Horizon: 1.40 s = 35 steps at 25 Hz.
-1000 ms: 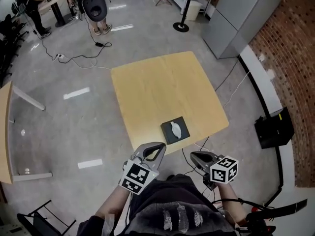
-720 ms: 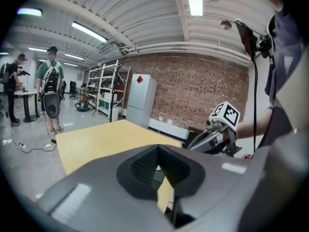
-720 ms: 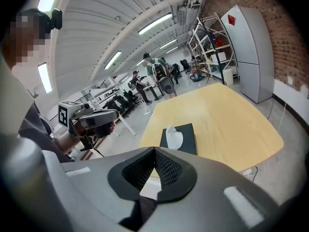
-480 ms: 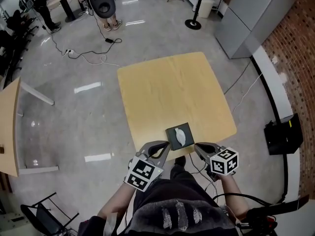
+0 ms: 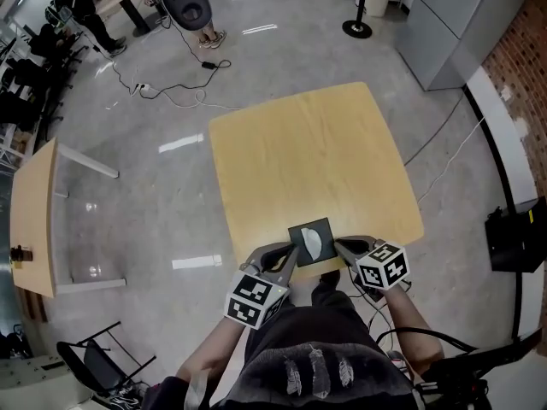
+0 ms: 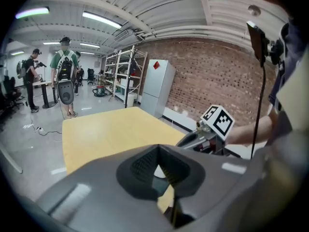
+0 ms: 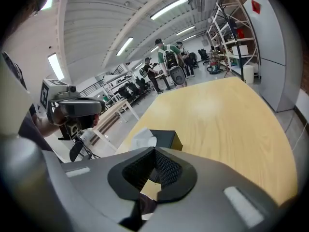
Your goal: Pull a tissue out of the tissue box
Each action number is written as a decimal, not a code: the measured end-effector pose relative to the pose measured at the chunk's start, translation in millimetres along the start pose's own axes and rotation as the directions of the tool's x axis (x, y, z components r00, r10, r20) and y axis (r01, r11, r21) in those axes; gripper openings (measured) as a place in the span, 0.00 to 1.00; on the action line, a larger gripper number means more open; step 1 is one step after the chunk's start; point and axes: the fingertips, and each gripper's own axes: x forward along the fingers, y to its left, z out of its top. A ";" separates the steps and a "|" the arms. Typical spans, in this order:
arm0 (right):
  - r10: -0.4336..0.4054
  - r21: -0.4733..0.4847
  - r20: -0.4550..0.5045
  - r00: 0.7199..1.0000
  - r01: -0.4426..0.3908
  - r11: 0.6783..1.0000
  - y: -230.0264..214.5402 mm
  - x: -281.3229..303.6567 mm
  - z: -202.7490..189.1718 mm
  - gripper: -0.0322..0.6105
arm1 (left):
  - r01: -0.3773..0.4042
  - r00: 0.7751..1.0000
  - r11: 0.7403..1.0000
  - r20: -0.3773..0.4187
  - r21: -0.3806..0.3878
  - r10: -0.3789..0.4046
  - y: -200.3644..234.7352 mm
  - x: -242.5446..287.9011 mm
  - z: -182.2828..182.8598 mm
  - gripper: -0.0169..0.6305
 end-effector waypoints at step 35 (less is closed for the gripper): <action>-0.049 0.007 -0.077 0.996 0.050 0.999 -13.8 28.1 -26.6 0.05 | -0.081 0.948 0.959 -0.319 -0.273 -0.010 12.5 94.7 -83.6 0.11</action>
